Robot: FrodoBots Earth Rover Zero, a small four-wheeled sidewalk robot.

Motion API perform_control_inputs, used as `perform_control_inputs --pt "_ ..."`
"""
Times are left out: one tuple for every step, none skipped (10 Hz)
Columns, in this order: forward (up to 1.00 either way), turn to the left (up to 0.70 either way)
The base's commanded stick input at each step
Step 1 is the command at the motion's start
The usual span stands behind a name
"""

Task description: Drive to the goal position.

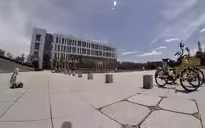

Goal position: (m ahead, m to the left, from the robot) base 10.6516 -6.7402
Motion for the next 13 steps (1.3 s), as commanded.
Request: perform_control_inputs --pt "0.70 0.00" --pt "0.70 0.00" --pt "0.70 0.00" --pt "0.70 0.00" --pt "0.70 0.00" --pt "0.70 0.00" --pt "0.70 0.00" --pt "0.70 0.00" --pt "0.70 0.00" --pt "0.70 0.00" --pt "0.70 0.00" --pt "0.70 0.00" --pt "0.70 0.00"
